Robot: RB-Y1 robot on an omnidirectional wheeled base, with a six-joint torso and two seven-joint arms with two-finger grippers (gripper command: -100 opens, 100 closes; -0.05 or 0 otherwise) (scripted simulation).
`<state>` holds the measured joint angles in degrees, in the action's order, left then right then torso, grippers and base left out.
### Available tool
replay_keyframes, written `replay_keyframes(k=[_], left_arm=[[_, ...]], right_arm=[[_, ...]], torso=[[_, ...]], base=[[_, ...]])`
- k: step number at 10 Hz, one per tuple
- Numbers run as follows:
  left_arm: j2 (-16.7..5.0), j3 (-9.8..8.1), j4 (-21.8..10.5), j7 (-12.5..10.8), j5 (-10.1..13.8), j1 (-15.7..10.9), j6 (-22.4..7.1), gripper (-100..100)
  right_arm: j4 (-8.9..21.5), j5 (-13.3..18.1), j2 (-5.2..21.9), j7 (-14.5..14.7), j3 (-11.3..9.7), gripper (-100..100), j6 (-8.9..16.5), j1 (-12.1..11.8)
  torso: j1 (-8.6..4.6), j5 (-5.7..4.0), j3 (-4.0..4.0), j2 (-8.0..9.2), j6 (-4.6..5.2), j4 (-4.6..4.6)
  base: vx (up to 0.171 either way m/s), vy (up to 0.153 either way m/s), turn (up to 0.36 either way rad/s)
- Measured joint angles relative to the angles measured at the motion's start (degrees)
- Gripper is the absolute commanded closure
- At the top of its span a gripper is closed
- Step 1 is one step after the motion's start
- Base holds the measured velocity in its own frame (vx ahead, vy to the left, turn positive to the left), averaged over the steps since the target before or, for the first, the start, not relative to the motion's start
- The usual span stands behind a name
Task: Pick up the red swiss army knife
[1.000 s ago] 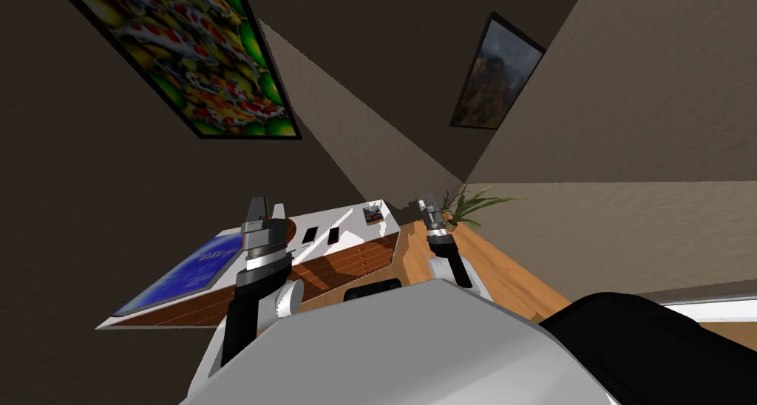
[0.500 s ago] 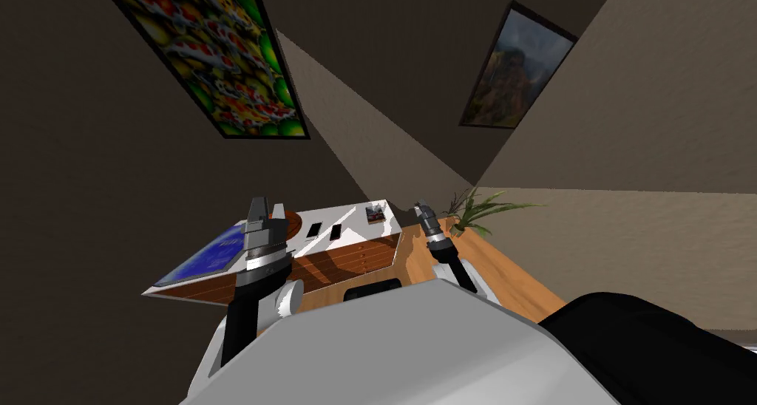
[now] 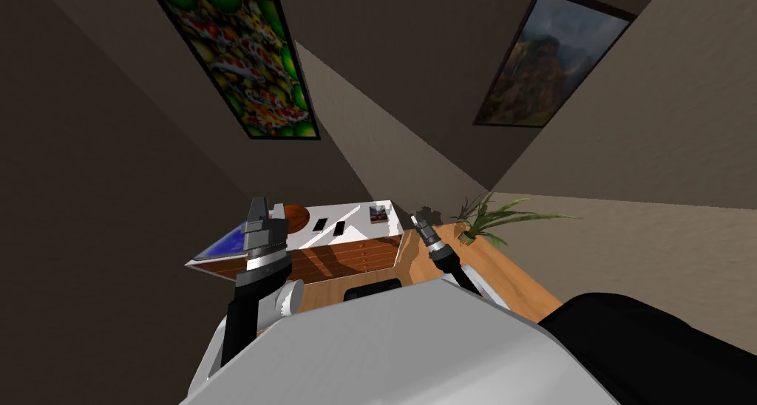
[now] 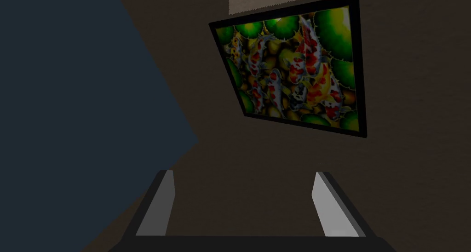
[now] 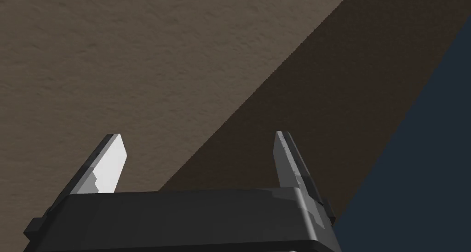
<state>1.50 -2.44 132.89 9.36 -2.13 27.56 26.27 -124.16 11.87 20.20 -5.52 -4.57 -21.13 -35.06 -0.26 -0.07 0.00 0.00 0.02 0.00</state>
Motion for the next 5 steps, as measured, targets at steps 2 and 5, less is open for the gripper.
replay_keyframes(k=[2, 5], left_arm=[[0.0, 0.0, 0.0, 0.0, 0.0, 0.0, 0.0, 0], [0.0, 0.01, 0.0, 0.0, 0.0, 0.0, 0.0, 0]], right_arm=[[1.4, 1.7, 2.5, 0.2, -1.7, -100, -0.3, -1.2], [2.4, 3.9, 7.4, -0.8, -3.4, -100, 0.8, -3.3]], torso=[[0.04, 0.01, 0.0, 0.0, 0.0, 0.0], [-0.01, 0.0, 0.0, 0.0, -0.04, 0.0]], base=[[-0.015, -0.055, 0.209], [-0.018, -0.057, 0.213]])
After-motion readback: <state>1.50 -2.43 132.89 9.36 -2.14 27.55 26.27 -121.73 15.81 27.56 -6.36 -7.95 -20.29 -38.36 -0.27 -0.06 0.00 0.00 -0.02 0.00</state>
